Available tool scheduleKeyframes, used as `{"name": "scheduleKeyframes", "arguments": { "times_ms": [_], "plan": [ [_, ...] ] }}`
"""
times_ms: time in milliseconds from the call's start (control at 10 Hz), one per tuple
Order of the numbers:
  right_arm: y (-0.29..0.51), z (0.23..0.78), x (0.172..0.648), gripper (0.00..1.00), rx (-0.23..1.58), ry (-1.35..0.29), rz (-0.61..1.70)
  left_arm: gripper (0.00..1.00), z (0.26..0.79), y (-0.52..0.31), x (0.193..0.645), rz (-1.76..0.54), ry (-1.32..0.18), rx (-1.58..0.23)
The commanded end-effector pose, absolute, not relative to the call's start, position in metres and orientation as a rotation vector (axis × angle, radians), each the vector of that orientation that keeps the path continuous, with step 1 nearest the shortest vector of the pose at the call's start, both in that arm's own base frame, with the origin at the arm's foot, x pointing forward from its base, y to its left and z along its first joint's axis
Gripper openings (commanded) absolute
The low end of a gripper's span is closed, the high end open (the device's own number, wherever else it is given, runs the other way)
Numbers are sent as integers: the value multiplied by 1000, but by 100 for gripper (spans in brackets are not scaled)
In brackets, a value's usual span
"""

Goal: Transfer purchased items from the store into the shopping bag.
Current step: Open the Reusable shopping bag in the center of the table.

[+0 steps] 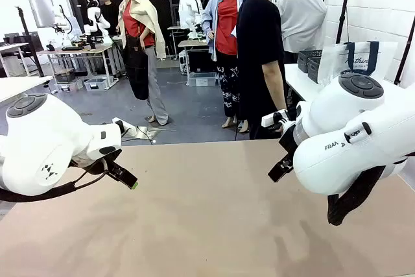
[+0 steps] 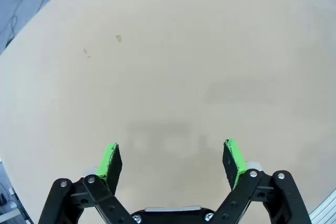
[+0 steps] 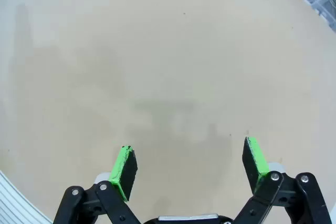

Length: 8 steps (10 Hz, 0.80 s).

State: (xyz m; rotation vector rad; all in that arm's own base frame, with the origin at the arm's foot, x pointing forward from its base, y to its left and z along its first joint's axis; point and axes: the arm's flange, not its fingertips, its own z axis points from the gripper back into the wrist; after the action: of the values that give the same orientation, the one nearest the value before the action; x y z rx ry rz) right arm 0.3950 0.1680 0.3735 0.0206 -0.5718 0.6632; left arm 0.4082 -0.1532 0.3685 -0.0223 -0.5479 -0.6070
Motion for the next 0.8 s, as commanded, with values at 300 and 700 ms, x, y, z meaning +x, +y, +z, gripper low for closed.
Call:
{"name": "scheduleKeyframes", "arguments": {
  "times_ms": [300,700],
  "plan": [
    [168,373,395,100,21,-572,663,100,368,-153,408,-607,-548,-22],
    [168,373,395,100,21,-572,663,100,368,-153,408,-607,-548,-22]
  ]
}}
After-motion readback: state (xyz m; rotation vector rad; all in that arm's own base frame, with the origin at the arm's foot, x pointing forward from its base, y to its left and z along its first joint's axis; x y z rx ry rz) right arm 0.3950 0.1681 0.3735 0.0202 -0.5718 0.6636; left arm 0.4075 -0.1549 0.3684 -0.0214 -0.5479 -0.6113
